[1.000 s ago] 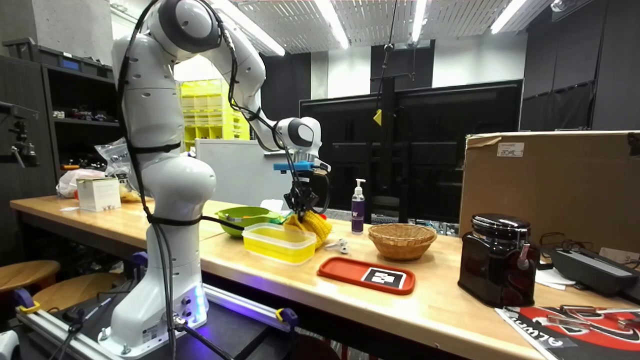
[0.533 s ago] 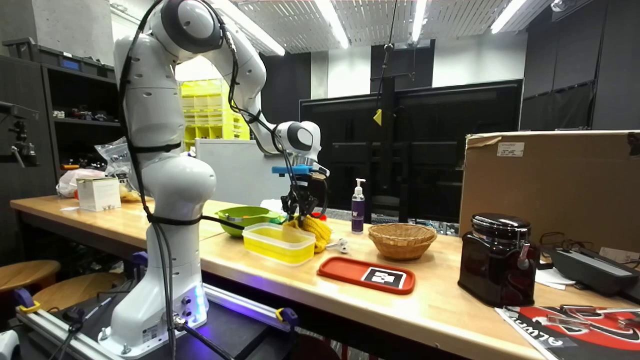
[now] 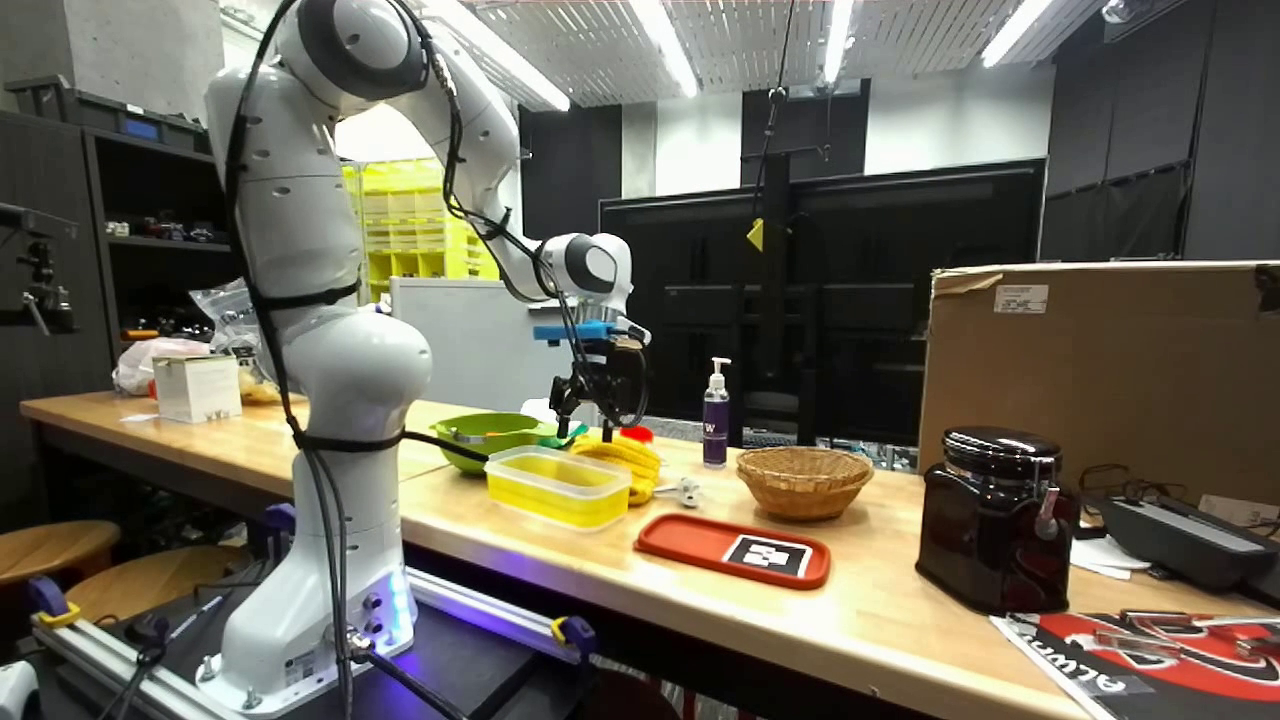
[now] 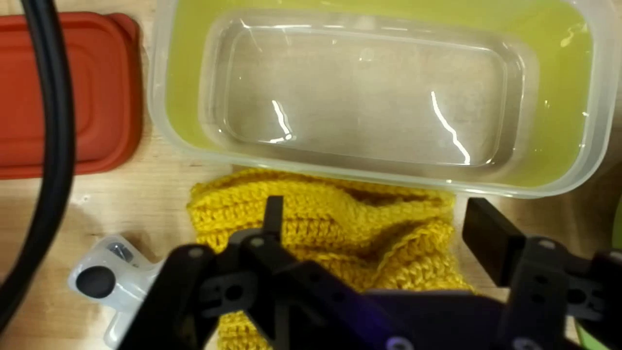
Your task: Take the yellow item out of the plastic lunch box
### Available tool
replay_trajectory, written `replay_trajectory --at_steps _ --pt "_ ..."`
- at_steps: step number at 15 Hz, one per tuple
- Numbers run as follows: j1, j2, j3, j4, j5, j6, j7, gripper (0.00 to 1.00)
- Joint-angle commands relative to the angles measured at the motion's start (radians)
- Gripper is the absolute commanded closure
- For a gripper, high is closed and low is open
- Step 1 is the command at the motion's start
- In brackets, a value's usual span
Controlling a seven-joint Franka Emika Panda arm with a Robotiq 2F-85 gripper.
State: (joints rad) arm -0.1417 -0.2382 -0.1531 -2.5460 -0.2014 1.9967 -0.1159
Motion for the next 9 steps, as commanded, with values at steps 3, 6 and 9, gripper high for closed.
replay_trajectory --at_steps 3,6,9 --pt "-0.004 -0.191 0.035 -0.085 -0.024 -0.056 0.079 0.0" --pt "-0.003 -0.287 0.053 -0.111 -0.012 -0.093 0.108 0.0" --pt "0.003 -0.387 0.068 -0.126 0.01 -0.148 0.129 0.0"
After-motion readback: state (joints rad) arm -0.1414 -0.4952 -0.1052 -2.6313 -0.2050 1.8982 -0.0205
